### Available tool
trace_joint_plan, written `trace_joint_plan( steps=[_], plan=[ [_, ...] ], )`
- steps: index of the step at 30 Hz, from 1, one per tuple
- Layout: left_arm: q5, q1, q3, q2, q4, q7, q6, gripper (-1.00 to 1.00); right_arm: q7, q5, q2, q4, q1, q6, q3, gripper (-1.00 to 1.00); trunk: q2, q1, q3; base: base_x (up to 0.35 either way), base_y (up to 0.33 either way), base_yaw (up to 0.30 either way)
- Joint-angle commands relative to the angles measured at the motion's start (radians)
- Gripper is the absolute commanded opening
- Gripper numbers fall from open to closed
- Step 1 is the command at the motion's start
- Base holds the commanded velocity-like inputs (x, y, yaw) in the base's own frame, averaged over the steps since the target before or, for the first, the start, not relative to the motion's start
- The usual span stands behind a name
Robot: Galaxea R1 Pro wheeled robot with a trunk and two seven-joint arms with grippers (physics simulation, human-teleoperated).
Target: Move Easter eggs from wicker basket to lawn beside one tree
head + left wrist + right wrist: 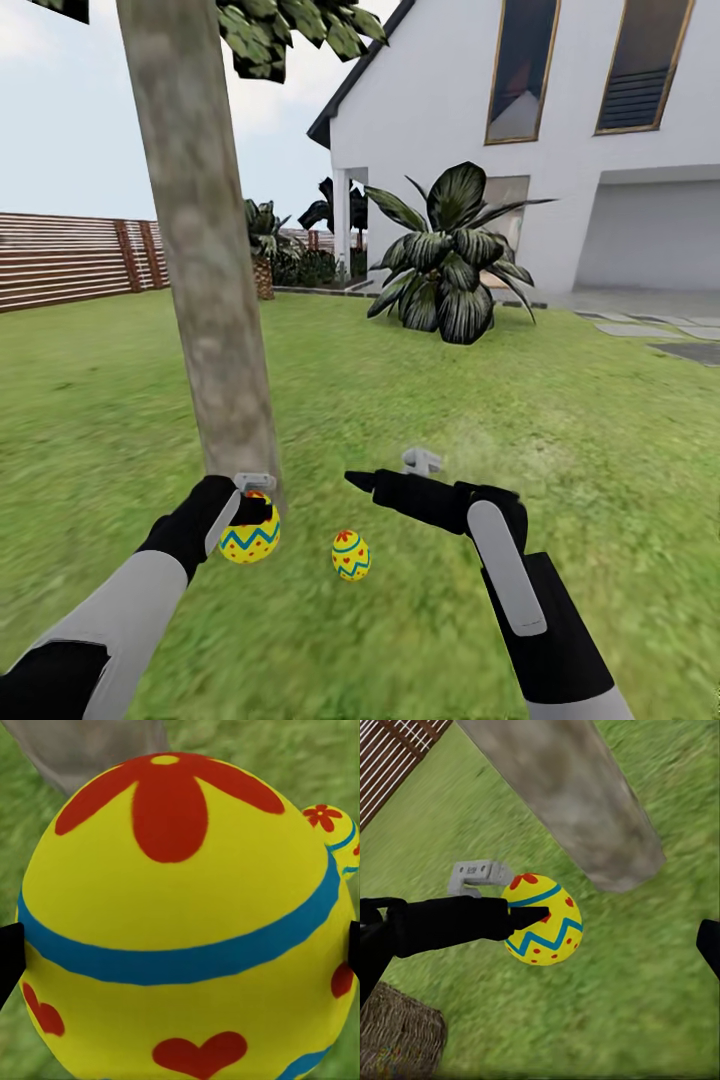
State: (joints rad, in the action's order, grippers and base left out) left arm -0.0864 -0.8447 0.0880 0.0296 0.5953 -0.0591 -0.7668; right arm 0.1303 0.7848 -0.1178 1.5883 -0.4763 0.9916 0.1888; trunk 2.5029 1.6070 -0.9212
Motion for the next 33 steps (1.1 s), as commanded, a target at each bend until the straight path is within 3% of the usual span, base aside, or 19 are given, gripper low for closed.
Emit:
trace_joint_plan(
  steps=[1,10,23,33],
  plan=[
    [-0.009,-0.001,0.007,0.002,0.001,-0.007,-0.004,-1.00,0.010,0.012,0.000,0.001,-0.001,0.004,0.000,1.00,0.001,0.000,-0.005,0.000,0.000,0.000],
    [-0.008,-0.001,0.007,0.002,-0.001,-0.007,0.029,-1.00,0.007,0.018,0.000,0.000,-0.001,0.007,0.000,1.00,0.003,0.004,-0.039,0.000,0.000,-0.036],
    [-0.009,-0.001,0.007,0.003,0.000,-0.007,0.041,-1.00,0.005,0.019,0.000,0.000,-0.001,0.007,0.000,1.00,0.006,0.010,-0.080,0.000,0.000,-0.247],
    [-0.010,-0.001,0.007,0.003,0.001,-0.008,0.042,-1.00,0.004,0.019,0.000,0.000,0.000,0.006,0.000,1.00,0.006,0.010,-0.078,0.002,0.000,-0.075]
  ],
)
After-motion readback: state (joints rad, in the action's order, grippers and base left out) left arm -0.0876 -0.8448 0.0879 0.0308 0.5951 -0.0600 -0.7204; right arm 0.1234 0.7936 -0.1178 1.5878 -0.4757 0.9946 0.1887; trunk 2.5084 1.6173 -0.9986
